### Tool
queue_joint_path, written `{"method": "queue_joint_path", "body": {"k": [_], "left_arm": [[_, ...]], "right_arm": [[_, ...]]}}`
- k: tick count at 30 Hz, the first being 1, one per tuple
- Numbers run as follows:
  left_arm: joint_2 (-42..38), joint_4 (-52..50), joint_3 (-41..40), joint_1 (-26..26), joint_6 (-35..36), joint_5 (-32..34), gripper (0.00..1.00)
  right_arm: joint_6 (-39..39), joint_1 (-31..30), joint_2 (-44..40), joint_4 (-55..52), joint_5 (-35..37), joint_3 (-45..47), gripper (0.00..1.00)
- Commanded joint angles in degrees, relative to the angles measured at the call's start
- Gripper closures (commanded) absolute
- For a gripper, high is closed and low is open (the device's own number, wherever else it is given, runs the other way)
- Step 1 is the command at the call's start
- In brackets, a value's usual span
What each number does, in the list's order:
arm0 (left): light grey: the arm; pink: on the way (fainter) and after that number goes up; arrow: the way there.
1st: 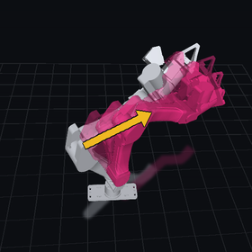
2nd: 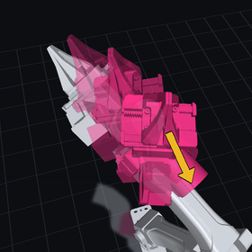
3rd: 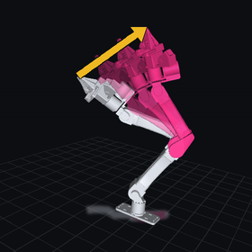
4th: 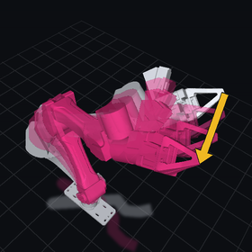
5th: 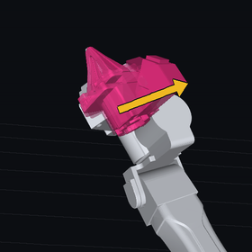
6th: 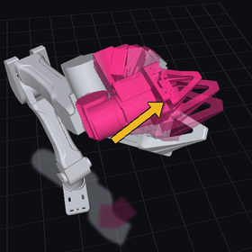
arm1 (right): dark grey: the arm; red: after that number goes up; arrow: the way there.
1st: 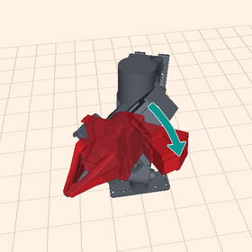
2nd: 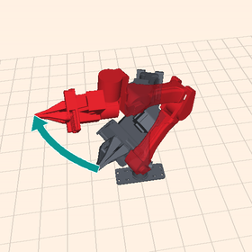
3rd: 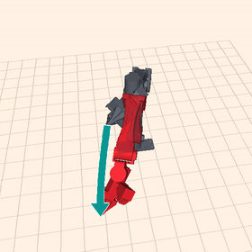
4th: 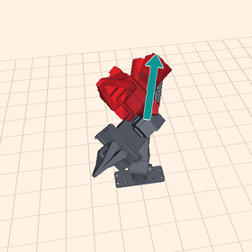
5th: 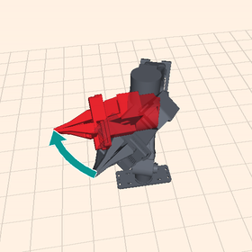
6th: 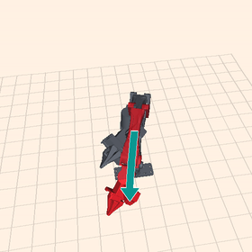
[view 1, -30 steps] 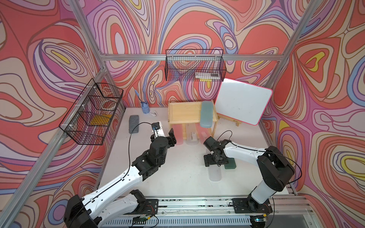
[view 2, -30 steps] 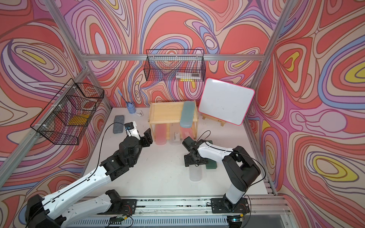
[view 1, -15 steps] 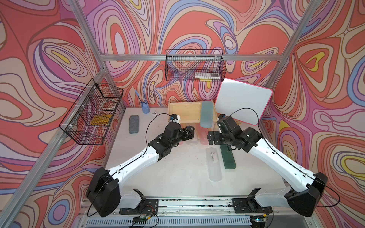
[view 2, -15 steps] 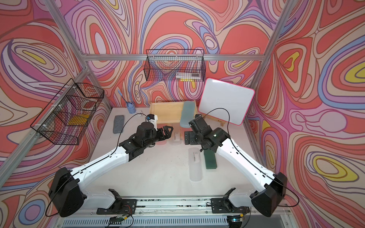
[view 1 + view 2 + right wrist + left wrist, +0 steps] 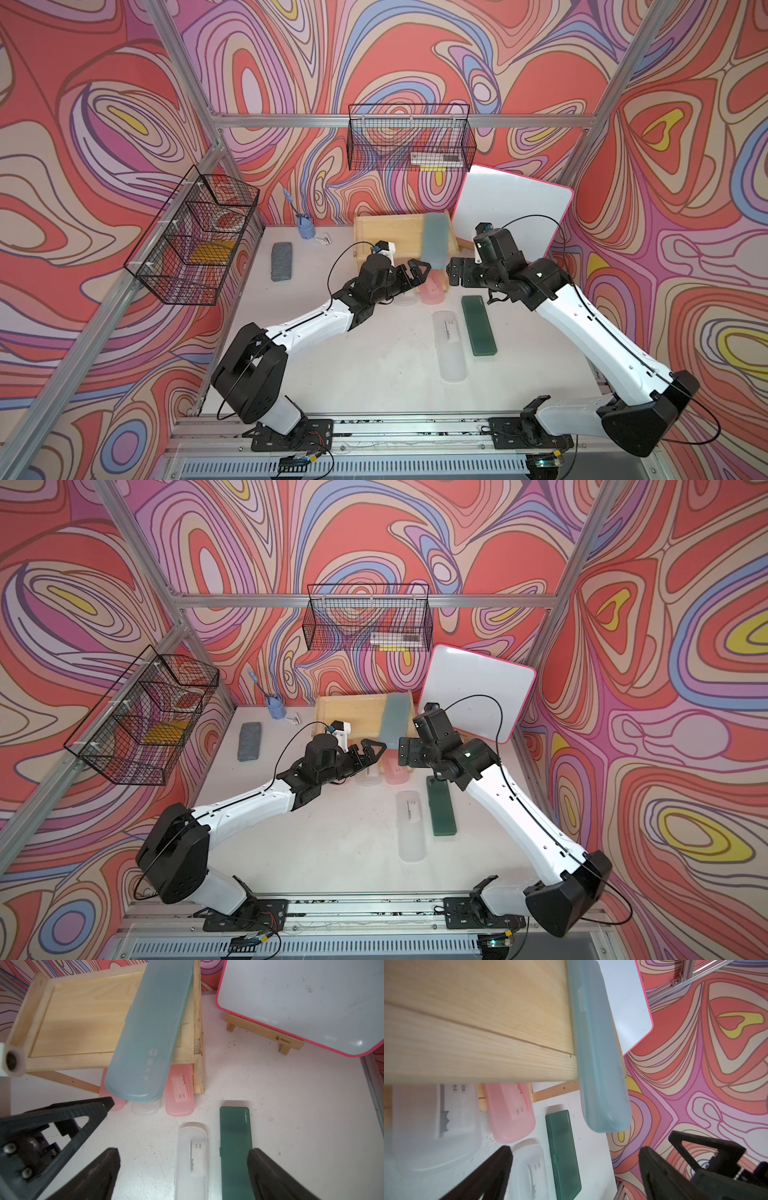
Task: Remove the pencil cases from the shelf
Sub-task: Pick up the pencil case from the shelf.
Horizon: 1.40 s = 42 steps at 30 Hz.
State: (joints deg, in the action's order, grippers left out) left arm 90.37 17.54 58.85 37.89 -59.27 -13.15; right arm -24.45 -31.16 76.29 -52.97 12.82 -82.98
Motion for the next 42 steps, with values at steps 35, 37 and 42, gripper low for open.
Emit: {"method": "queue_joint_path", "body": {"k": [35,37,42], "left_arm": [[9.09,10.14,8.03,-0.27,-8.15,-2.68,0.9],[8.16,11.09,6.52,-0.18,-8.16,-3.09,0.9],[1.6,12.58,-2.1,1.74,-0.9,1.43,1.0]], "right_arm": [[1.44,0.58,1.93,2.41,-2.63,0.36,0.02],[1.46,0.58,1.71,3.02,-3.43,0.04,0.02],[-0.98,1.8,1.29,9.92,-15.15,-1.48,0.02]]}}
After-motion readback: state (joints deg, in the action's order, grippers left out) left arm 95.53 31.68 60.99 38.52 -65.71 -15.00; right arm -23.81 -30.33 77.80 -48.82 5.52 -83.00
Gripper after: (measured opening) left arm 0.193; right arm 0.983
